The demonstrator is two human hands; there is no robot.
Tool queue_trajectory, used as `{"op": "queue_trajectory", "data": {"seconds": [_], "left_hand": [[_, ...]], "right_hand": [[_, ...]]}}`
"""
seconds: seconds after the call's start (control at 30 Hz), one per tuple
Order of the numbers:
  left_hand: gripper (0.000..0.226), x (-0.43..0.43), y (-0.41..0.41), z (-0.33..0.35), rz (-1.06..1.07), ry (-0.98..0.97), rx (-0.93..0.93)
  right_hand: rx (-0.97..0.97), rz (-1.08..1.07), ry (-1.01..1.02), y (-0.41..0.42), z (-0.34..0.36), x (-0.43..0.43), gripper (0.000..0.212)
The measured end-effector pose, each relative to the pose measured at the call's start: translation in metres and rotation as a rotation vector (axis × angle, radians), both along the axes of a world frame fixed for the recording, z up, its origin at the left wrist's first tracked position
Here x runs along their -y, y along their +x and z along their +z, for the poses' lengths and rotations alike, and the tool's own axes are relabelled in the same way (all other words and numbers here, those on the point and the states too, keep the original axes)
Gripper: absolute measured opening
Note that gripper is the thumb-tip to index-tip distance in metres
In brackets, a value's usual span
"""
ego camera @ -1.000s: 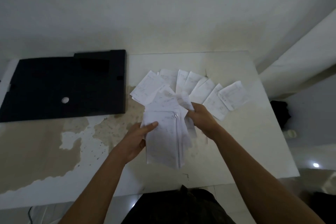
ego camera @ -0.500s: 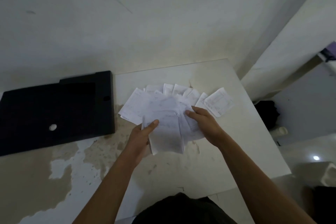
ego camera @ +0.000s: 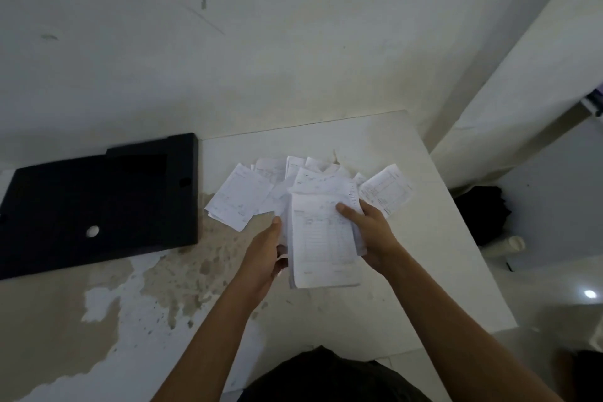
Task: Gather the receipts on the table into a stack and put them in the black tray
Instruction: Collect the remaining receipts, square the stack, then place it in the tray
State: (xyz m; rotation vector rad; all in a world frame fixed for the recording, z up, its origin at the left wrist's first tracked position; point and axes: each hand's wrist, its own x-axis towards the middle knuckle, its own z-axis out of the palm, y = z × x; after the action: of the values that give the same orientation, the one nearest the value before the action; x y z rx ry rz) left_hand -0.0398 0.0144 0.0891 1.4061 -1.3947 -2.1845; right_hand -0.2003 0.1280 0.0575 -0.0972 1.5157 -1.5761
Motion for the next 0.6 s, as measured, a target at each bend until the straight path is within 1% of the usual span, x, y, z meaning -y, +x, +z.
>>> {"op": "queue_trajectory", "data": {"seconds": [0.07, 0.1, 0.17, 0.23, 0.3, 0.37, 0.43, 0.47, 0.5, 0.6], "left_hand": [[0.037, -0.005, 0.0, -0.002, -0.057, -0.101, 0.053], [0.04, -0.008, 0.0, -0.004, -0.072, -0.153, 0.088], [0.042, -0.014, -0.001, -0.009, -0.096, -0.203, 0.131], [0.038, -0.02, -0.002, -0.013, -0.125, -0.23, 0.15], [0.034, -0.022, -0.004, -0.016, -0.086, -0.196, 0.117], [0.031, -0.022, -0.005, -0.015, 0.098, -0.068, 0.006], [0.034, -0.017, -0.006, -0.016, 0.279, 0.078, -0.095], [0.036, -0.014, -0.008, -0.016, 0.294, 0.131, -0.113], [0.037, -0.013, -0.01, -0.016, 0.263, 0.158, -0.115], [0.03, -0.013, -0.019, -0.012, 0.105, 0.131, -0.126]], "right_hand": [[0.119, -0.032, -0.055, 0.002, -0.002, 0.001, 0.032], [0.142, -0.025, -0.068, 0.004, -0.003, 0.003, 0.033], [0.116, 0.02, -0.053, 0.009, -0.004, 0.004, 0.033], [0.078, 0.086, -0.038, 0.008, -0.007, 0.001, 0.036], [0.079, 0.138, -0.039, 0.001, -0.008, -0.006, 0.039], [0.108, 0.154, -0.042, -0.009, -0.007, -0.014, 0.039], [0.139, 0.168, -0.048, -0.015, -0.004, -0.022, 0.037], [0.153, 0.186, -0.049, -0.016, -0.003, -0.024, 0.036], [0.163, 0.207, -0.048, -0.016, -0.002, -0.026, 0.036], [0.194, 0.228, -0.041, -0.015, -0.002, -0.028, 0.035]]}}
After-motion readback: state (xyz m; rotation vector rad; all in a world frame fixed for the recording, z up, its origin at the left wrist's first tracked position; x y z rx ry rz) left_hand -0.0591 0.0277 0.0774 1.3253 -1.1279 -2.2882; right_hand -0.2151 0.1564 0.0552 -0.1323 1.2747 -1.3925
